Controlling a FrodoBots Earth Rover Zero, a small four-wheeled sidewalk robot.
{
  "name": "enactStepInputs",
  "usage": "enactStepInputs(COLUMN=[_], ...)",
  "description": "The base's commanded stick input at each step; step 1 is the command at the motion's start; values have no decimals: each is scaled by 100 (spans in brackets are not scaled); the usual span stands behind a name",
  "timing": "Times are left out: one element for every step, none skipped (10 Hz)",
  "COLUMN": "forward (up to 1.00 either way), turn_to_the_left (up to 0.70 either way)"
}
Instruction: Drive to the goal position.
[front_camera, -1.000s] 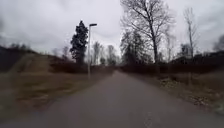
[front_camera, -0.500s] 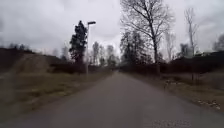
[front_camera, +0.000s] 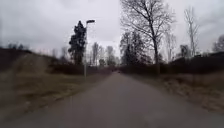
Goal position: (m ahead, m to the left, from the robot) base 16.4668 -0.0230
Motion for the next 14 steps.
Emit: enactStepInputs(forward=[70, 70, 70, 70, 70, 70, 70, 70, 70, 70, 70, 70, 70, 70], turn_to_the_left=[0, 0, 0, 0, 0, 0, 0, 0, 0, 0, 0, 0, 0, 0])
